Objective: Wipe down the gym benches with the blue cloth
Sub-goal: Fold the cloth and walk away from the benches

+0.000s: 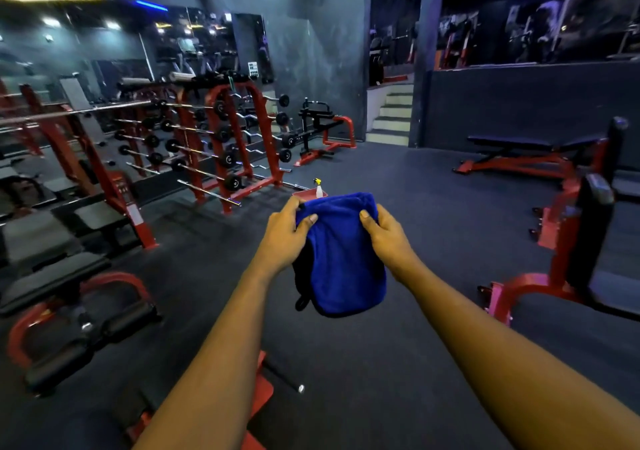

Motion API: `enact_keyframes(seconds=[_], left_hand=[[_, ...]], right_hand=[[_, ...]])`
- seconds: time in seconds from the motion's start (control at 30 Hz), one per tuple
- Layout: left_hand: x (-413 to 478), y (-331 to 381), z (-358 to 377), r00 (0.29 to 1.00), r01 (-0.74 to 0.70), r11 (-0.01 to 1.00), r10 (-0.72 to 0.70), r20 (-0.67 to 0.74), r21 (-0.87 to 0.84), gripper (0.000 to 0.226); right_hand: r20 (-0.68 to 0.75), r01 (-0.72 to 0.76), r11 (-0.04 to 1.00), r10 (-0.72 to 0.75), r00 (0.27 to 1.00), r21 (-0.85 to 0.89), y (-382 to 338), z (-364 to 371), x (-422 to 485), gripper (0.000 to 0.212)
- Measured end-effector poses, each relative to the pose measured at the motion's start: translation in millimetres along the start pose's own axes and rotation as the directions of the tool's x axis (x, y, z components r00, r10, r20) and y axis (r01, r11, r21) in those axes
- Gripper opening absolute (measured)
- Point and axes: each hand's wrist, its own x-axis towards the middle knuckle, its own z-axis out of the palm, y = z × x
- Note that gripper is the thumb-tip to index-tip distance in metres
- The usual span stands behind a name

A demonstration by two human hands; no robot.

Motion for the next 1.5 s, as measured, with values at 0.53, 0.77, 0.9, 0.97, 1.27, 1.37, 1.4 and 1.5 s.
enact_keyframes(seconds=[0.53,0.77,0.9,0.97,1.27,1.37,1.4,1.5], left_hand=[[422.8,-200.2,77.7,0.999,0.015,1.000,-0.016,-0.049,-0.009,0.009],[622.0,-286.4,81.5,0.999,0.034,0.999,-0.032,-0.039,0.033,0.009],[727.1,-345.1,98.7,0.999,0.032,0.998,-0.031,-0.018,0.058,0.011],[781.3,-377.9,113.6,0.999,0.034,0.997,-0.032,-0.018,0.065,0.011],[1020.6,-475.5,151.1,0.997,0.079,0.995,-0.079,-0.018,0.055,0.016],[1090.0,-509.6,155.2,0.993,0.114,0.991,-0.113,-0.019,0.064,0.018],[1118.5,-526.8,158.5,0.993,0.118,0.991,-0.117,-0.020,0.061,0.018],[1179.6,-570.3,166.3,0.994,0.108,0.992,-0.106,-0.025,0.071,0.019]], right_hand=[[0.073,0.005,1.000,-0.006,0.997,0.013,128.0,52.6,472.0,0.022],[0.063,-0.024,0.999,0.022,0.998,0.028,162.2,94.9,677.6,0.025],[0.044,-0.041,0.999,0.040,0.998,0.029,204.1,116.5,792.7,0.026],[0.049,-0.044,0.999,0.043,0.998,0.024,230.2,124.9,853.2,0.027],[0.099,-0.058,0.997,0.053,0.994,0.045,291.8,152.6,1123.2,0.021],[0.105,-0.072,0.996,0.066,0.992,0.048,308.2,169.4,1199.4,0.020],[0.104,-0.073,0.996,0.067,0.992,0.050,317.7,176.9,1229.3,0.020],[0.117,-0.087,0.995,0.082,0.990,0.040,345.6,196.8,1295.5,0.020]])
